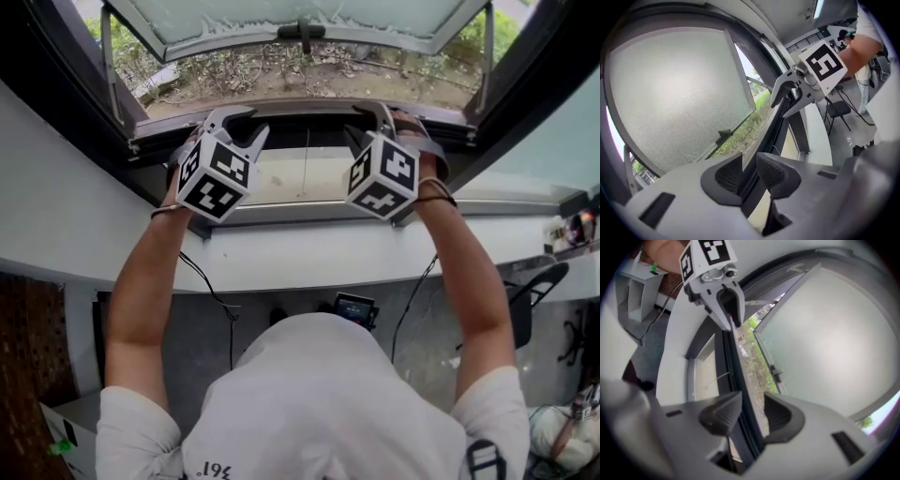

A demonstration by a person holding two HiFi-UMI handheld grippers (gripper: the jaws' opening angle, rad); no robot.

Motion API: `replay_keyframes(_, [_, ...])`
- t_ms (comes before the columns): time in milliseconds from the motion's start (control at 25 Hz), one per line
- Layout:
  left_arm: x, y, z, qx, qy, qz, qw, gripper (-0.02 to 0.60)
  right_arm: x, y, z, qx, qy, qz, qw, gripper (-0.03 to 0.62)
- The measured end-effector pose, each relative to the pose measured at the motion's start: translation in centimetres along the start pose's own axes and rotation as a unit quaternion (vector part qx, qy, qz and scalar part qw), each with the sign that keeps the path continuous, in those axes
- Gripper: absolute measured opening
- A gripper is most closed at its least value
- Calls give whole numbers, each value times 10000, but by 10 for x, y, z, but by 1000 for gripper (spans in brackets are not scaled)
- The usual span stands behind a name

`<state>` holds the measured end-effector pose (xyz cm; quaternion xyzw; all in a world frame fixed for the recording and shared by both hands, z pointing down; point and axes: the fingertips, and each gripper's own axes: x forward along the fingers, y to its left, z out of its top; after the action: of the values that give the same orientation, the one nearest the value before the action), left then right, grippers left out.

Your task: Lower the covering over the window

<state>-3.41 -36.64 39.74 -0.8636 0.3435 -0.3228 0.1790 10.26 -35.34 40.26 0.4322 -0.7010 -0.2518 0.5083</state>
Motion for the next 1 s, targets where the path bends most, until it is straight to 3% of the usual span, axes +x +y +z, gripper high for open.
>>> replay_keyframes(200, [-25, 15, 23, -732, -615, 274, 9950, 54, -21, -19, 11, 567, -281, -373, 9973, 108])
replay_keyframes(360, [-47, 19, 32, -1345, -1119, 401, 9838, 21, -38, -26, 16, 1092, -467, -585, 9912, 78])
replay_keyframes(680, [-88, -1, 28, -2423, -1890, 159, 9515, 17, -62, -13, 26, 2005, -731, -784, 9738, 60])
replay_keyframes(1000, [-115, -36, 10, -3017, -2268, -270, 9256, 18, -82, 15, 35, 2643, -813, -889, 9569, 51])
